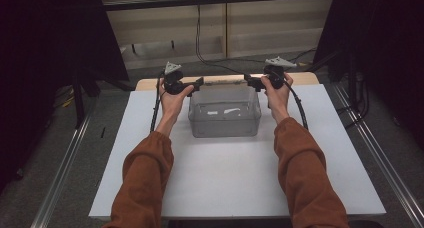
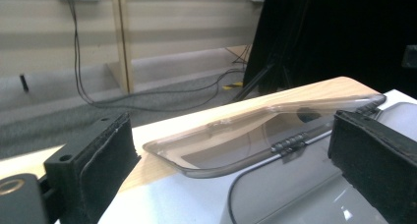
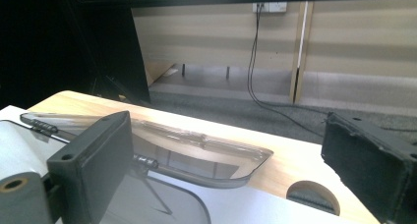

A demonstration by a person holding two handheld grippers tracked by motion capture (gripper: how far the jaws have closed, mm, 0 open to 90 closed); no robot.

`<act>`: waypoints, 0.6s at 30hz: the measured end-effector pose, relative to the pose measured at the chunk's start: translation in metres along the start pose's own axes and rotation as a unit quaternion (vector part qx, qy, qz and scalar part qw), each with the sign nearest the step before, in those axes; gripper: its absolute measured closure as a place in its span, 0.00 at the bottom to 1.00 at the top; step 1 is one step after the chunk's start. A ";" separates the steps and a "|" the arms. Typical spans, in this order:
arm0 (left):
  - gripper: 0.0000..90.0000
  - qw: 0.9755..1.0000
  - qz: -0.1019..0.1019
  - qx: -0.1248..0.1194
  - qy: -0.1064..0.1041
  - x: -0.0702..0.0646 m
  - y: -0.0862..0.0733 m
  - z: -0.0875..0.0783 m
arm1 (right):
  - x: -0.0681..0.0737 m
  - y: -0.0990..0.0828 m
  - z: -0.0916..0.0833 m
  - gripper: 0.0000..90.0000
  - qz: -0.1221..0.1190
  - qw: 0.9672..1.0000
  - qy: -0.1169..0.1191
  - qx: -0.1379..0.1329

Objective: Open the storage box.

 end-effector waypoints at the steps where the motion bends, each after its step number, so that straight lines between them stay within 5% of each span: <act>1: 0.03 1.000 0.002 0.001 0.003 0.001 0.000 -0.002 | 0.001 0.000 -0.001 0.05 -0.001 1.000 0.001 -0.003; 4: 0.03 1.000 -0.006 -0.011 -0.001 0.001 0.000 -0.010 | 0.003 0.000 -0.007 0.05 -0.008 1.000 0.001 -0.009; 7: 0.03 0.999 0.033 -0.006 0.022 0.001 -0.003 -0.016 | 0.005 0.000 -0.014 0.05 -0.017 1.000 -0.003 -0.018; 18: 0.03 0.998 0.040 -0.040 0.004 -0.016 -0.004 -0.040 | 0.014 0.004 -0.036 0.01 -0.038 0.999 -0.013 -0.035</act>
Point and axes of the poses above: each handheld gripper's, and its own axes: z roughly forward along the jaws, y roughly out of its top, x roughly to its left, the point moved 7 cm from there along z, roughly forward along the jaws, and after that the axes turned 5 degrees about y, right-handed, at the moved point
